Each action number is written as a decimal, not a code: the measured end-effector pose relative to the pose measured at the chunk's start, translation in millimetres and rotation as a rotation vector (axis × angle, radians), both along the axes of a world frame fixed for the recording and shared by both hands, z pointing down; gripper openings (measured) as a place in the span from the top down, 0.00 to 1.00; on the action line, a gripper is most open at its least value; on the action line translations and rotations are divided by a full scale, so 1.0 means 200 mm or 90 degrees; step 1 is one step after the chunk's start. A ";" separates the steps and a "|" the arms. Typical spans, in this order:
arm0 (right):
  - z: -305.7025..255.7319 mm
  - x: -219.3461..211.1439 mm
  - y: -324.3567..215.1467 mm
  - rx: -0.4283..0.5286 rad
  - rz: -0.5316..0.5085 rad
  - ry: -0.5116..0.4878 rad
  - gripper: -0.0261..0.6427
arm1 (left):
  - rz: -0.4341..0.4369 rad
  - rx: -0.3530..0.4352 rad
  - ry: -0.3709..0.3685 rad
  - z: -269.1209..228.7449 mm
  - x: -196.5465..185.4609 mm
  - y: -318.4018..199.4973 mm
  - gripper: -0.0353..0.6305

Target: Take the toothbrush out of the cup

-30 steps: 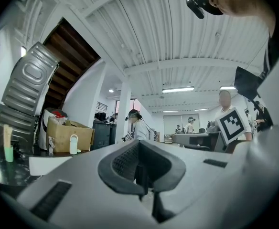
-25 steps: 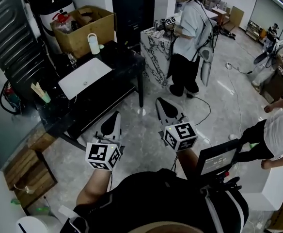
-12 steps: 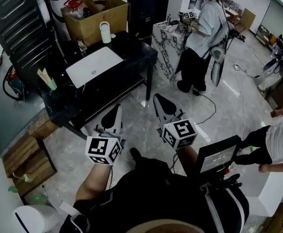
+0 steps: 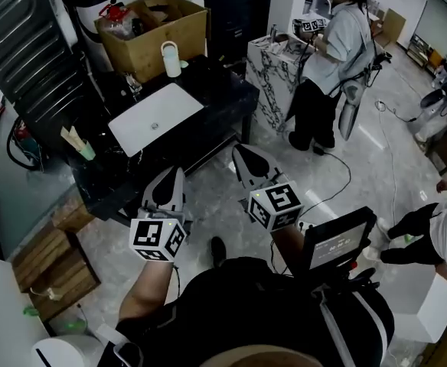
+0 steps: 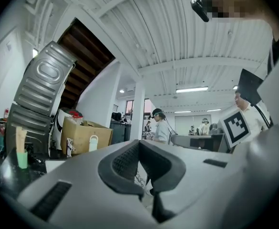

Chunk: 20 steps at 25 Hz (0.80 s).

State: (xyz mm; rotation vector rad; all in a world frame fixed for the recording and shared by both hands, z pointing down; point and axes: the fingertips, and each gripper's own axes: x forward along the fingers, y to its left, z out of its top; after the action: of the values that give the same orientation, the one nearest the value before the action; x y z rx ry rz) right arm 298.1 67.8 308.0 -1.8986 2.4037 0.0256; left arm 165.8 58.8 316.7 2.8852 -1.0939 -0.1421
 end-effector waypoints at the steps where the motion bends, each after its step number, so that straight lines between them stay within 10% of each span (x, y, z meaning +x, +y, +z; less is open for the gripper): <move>1: -0.01 0.00 -0.05 0.001 0.004 -0.002 0.93 | 0.010 0.010 0.002 -0.02 0.00 -0.04 0.94; 20: -0.05 -0.05 -0.80 -0.011 -0.033 0.061 0.93 | 0.002 -0.001 0.014 -0.05 0.04 -0.76 0.94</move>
State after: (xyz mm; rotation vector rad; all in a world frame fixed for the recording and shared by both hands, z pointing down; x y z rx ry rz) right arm 287.7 -91.9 297.7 -1.8840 2.5211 0.0947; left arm 174.0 -92.3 305.9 2.8766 -1.0843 -0.1723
